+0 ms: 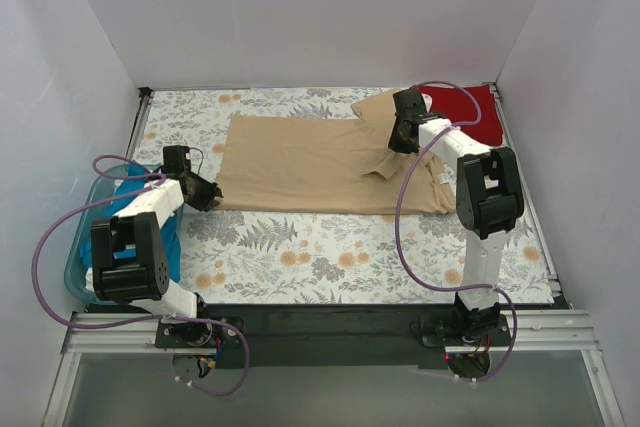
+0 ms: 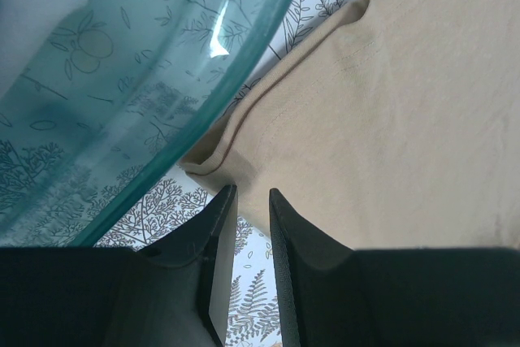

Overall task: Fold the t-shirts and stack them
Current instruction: Fold the tshirt

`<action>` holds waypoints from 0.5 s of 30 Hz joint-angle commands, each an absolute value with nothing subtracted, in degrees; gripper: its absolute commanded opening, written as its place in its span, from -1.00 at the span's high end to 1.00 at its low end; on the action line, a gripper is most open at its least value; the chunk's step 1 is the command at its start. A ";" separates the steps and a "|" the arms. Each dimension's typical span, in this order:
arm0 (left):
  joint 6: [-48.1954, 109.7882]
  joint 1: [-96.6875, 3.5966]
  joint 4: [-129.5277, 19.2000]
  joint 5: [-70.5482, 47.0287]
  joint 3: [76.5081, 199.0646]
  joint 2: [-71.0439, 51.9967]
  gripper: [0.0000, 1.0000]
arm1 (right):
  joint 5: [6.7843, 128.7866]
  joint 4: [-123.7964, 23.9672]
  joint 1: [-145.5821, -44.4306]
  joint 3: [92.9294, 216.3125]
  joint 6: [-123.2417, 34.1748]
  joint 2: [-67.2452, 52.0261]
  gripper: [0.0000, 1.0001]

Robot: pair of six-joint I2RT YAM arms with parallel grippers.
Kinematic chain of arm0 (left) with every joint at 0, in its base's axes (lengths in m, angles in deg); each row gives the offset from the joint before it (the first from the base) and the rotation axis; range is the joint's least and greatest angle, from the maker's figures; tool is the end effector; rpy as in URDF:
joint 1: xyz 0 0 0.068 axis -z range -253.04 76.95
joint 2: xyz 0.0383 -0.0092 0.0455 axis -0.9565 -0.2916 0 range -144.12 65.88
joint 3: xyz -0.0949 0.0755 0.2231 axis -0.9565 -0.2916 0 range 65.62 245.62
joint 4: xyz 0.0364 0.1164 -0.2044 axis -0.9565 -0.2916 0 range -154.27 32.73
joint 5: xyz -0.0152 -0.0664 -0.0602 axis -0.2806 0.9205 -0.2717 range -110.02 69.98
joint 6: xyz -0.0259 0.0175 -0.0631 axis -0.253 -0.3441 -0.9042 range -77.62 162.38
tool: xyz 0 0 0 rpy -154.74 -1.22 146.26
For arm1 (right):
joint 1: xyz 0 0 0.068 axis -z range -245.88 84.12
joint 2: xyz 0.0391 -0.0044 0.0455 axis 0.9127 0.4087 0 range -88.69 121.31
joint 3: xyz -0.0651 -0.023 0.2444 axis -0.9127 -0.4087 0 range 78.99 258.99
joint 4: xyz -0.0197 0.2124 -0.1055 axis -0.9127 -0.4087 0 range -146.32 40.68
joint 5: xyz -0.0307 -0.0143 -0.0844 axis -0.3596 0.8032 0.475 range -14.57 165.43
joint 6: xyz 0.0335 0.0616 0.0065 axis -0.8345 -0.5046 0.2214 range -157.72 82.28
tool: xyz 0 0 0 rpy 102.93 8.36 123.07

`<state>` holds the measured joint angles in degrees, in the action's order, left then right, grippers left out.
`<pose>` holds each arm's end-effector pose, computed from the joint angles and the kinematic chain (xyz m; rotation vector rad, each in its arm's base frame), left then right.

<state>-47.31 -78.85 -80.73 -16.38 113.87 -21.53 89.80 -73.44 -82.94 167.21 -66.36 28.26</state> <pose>0.2766 0.0245 0.1486 -2.0444 1.8863 -0.5187 0.4160 0.1128 0.1749 0.3506 2.4281 0.0351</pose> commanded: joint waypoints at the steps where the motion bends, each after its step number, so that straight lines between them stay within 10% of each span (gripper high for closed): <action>1: -46.40 -78.93 -81.26 -16.60 114.31 -21.92 0.57 | 92.31 -67.87 -83.11 166.53 -68.66 25.83 0.97; 6: -42.55 -77.10 -78.55 -13.26 116.05 -19.30 0.46 | 85.72 -63.83 -82.93 166.53 -65.15 26.19 -0.05; 15: -37.69 -54.08 -76.69 -13.60 131.69 -26.57 0.38 | 80.01 -62.34 -77.58 157.93 -64.26 18.81 -0.18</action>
